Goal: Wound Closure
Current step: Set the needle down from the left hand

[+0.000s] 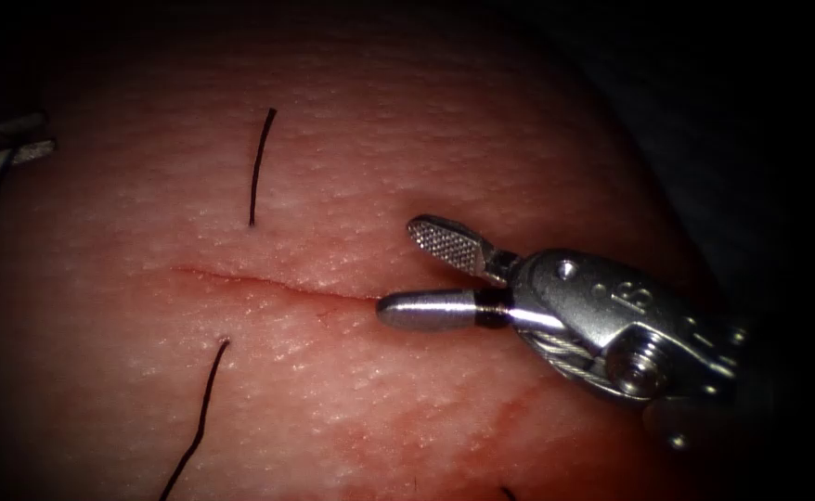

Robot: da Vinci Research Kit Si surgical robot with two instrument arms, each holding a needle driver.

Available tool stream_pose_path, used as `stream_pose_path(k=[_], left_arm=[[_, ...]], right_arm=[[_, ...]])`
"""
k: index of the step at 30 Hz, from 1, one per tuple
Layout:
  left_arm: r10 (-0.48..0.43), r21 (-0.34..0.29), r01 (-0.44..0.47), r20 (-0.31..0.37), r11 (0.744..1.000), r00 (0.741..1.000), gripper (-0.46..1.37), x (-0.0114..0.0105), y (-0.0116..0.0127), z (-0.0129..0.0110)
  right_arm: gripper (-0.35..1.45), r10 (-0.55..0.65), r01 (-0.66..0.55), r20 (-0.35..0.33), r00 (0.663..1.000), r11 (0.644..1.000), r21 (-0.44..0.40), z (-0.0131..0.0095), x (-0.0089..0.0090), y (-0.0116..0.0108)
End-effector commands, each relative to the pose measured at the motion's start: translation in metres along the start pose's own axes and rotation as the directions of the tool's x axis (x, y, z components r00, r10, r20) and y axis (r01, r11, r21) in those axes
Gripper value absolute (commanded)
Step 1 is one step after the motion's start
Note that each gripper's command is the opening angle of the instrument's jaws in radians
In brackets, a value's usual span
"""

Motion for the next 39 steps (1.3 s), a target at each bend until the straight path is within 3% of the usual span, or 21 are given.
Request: stream_pose_path(k=[1, 6, 17, 24, 25, 27, 28, 37, 39], left_arm=[[0.001, -0.015, -0.001, -0.001, 1.0, 1.0, -0.35, -0.0001, 0.0, 0.0003], [-0.016, -0.06, 0.016, 0.005, 0.998, 1.0, -0.35, -0.0012, 0.0007, 0.0017], [-0.114, -0.143, 0.118, 0.031, 0.983, 0.993, -0.35, -0.007, 0.0024, 0.005], [-0.132, -0.151, 0.135, 0.025, 0.979, 0.991, -0.35, -0.0078, 0.0022, 0.0067], [-0.139, -0.154, 0.141, 0.026, 0.978, 0.99, -0.28, -0.0077, 0.0021, 0.0067], [-0.15, -0.136, 0.154, 0.037, 0.979, 0.988, 0.23, -0.0074, 0.0021, 0.0065], [-0.156, -0.128, 0.16, 0.044, 0.979, 0.987, 0.38, -0.0073, 0.002, 0.0063], [-0.206, -0.093, 0.214, 0.094, 0.972, 0.974, 1.07, -0.0051, 0.0014, 0.0039], [-0.209, -0.085, 0.218, 0.103, 0.972, 0.972, 1.11, -0.0044, 0.0011, 0.0033]], right_arm=[[1.21, 0.0, 0.0, 0.0, 1.0, 1.0, 0.004, 0.0, 0.0, -0.0001], [1.21, -0.001, 0.001, 0.0, 1.0, 1.0, 0.004, 0.0, -0.0002, -0.0001], [1.21, -0.004, 0.004, 0.002, 1.0, 1.0, 0.002, 0.0002, -0.0004, -0.0002], [1.21, -0.004, 0.004, 0.002, 1.0, 1.0, 0.002, 0.0002, -0.0005, -0.0002], [1.21, -0.004, 0.004, 0.002, 1.0, 1.0, 0.002, 0.0002, -0.0005, -0.0003], [1.21, -0.004, 0.004, 0.002, 1.0, 1.0, 0.002, 0.0001, -0.0005, -0.0003], [1.21, -0.004, 0.004, 0.002, 1.0, 1.0, 0.002, 0.0002, -0.0005, -0.0003], [1.21, -0.006, 0.006, 0.002, 1.0, 1.0, 0.001, 0.0002, -0.0007, -0.0003], [1.21, -0.006, 0.006, 0.002, 1.0, 1.0, 0.001, 0.0002, -0.0007, -0.0003]])
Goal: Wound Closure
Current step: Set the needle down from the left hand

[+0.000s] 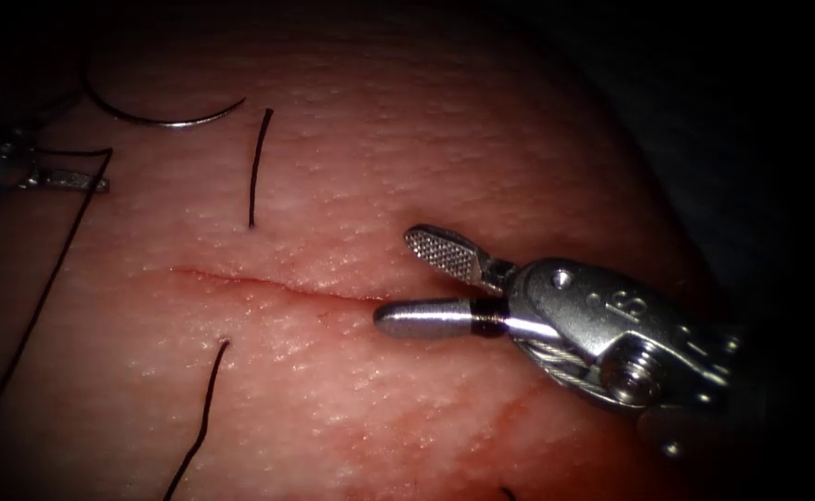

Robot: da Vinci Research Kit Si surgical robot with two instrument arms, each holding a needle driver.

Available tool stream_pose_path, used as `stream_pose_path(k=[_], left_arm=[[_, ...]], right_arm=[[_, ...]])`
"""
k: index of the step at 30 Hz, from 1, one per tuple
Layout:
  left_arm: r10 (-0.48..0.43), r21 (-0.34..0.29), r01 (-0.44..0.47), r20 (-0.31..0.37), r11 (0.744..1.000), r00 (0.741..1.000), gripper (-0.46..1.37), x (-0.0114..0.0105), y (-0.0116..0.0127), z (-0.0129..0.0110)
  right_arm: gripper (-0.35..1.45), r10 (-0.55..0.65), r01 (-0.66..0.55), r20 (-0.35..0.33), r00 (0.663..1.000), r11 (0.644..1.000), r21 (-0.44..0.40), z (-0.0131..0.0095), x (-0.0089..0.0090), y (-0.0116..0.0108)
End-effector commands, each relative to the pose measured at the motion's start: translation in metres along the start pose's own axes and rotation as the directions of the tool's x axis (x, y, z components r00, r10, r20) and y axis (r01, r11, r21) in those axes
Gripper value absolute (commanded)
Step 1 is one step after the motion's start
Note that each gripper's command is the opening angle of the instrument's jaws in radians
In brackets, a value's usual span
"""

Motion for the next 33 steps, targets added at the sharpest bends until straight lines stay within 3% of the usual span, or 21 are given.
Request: stream_pose_path(k=[1, 13, 19, 20, 23, 33], left_arm=[[-0.004, 0.005, 0.004, 0.01, 1.0, 1.0, 1.12, 0.0004, 0.0001, -0.0005], [-0.017, -0.057, 0.018, 0.021, 0.998, 1.0, 0.84, 0.0019, 0.0006, -0.0052], [-0.031, -0.047, 0.029, -0.03, 0.998, 0.999, 0.38, 0.0044, 0.0005, -0.0063], [-0.03, -0.056, 0.028, -0.036, 0.998, 0.999, 0.19, 0.005, 0.0007, -0.0064], [-0.035, -0.084, 0.03, -0.068, 0.996, 0.997, 0.03, 0.0066, 0.0018, -0.0064], [0.002, -0.202, -0.031, -0.138, 0.979, 0.99, 0.03, 0.0096, 0.0072, -0.0052]], right_arm=[[1.21, 0.0, 0.0, 0.0, 1.0, 1.0, 0.004, 0.0, 0.0, 0.0], [1.2, 0.0, 0.0, -0.001, 1.0, 1.0, 0.002, 0.0002, 0.0, 0.0], [1.2, -0.006, 0.006, -0.001, 1.0, 1.0, 0.001, 0.0002, 0.0, 0.0001], [1.21, -0.006, 0.006, -0.001, 1.0, 1.0, 0.001, 0.0002, 0.0, 0.0002], [1.21, -0.011, 0.011, -0.001, 1.0, 1.0, 0.0, 0.0002, 0.0001, 0.0003], [1.21, -0.017, 0.017, -0.001, 1.0, 1.0, 0.001, 0.0002, 0.0001, 0.0003]])
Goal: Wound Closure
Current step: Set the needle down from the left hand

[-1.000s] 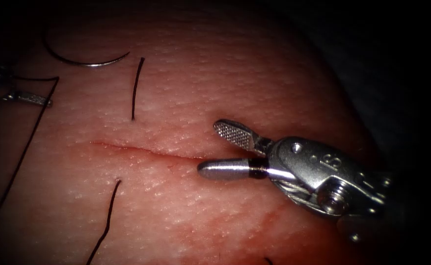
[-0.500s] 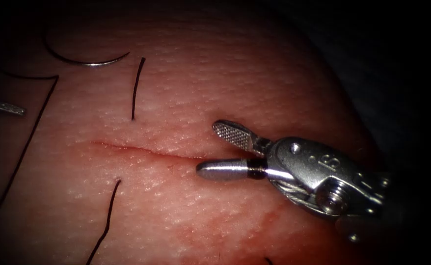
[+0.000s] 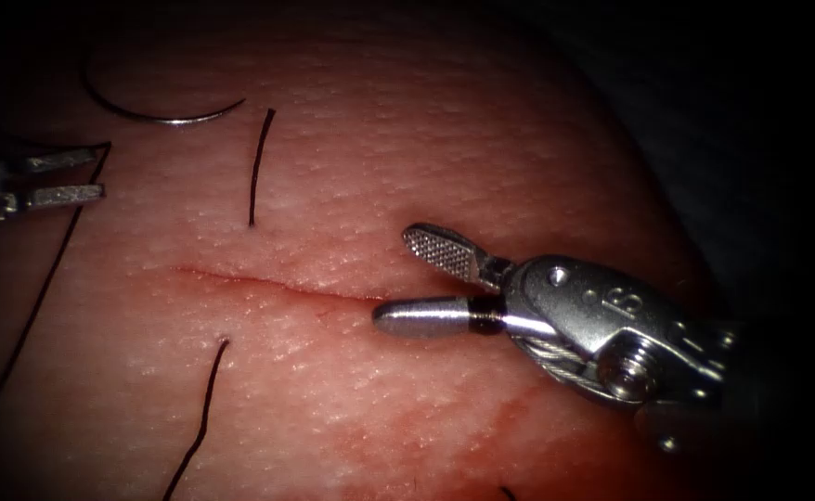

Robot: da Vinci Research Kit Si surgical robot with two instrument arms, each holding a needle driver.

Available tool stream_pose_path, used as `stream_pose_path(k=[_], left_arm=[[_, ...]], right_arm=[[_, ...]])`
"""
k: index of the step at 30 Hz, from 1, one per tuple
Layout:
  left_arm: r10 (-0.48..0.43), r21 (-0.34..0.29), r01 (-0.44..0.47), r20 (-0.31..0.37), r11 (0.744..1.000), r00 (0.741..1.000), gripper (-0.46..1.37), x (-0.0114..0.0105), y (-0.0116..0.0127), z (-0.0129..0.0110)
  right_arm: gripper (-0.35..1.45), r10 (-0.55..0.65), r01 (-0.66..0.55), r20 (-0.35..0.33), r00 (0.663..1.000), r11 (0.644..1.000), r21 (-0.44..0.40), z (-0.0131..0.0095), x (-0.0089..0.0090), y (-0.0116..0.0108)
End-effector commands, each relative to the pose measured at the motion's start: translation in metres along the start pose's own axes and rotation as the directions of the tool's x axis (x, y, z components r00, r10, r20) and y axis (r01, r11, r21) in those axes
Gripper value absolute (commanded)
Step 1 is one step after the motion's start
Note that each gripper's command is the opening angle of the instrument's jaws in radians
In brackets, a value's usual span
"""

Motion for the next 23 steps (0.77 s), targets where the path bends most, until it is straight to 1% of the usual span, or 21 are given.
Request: stream_pose_path(k=[1, 3, 9, 13, 17, 20, 21, 23], left_arm=[[0.007, -0.017, -0.007, -0.005, 1.0, 1.0, 0.05, 0.0, 0.0002, 0.0001], [0.019, -0.022, -0.019, -0.008, 1.0, 1.0, 0.11, 0.0, 0.0006, 0.0], [0.031, -0.015, -0.031, -0.006, 0.999, 1.0, 0.11, -0.0006, 0.0006, -0.0007], [0.031, -0.015, -0.031, -0.006, 0.999, 1.0, 0.11, -0.0005, 0.0007, -0.0008], [0.031, -0.015, -0.031, -0.006, 0.999, 1.0, 0.2, -0.0005, 0.0007, -0.0007], [0.031, -0.015, -0.031, -0.006, 0.999, 1.0, 0.3, -0.0005, 0.0007, -0.0008], [0.031, -0.015, -0.031, -0.006, 0.999, 1.0, 0.38, -0.0005, 0.0007, -0.0008], [0.031, -0.012, -0.031, -0.005, 0.999, 1.0, 0.4, -0.0005, 0.0007, -0.0008]], right_arm=[[1.21, 0.0, 0.0, 0.0, 1.0, 1.0, 0.004, 0.0, 0.0, 0.0], [1.21, 0.0, 0.0, 0.0, 1.0, 1.0, 0.004, -0.0001, 0.0, 0.0], [1.21, 0.0, 0.0, 0.0, 1.0, 1.0, 0.001, -0.0001, 0.0, 0.0001], [1.21, -0.006, 0.006, 0.005, 1.0, 1.0, 0.0, -0.0001, 0.0, 0.0002], [1.21, -0.007, 0.007, 0.005, 1.0, 1.0, -0.001, -0.0001, 0.0, 0.0004], [1.21, -0.008, 0.008, 0.008, 1.0, 1.0, -0.001, -0.0001, -0.0001, 0.0005], [1.21, -0.009, 0.009, 0.008, 1.0, 1.0, -0.001, 0.0, -0.0001, 0.0005], [1.21, -0.009, 0.009, 0.008, 1.0, 1.0, -0.001, 0.0, -0.0001, 0.0005]])
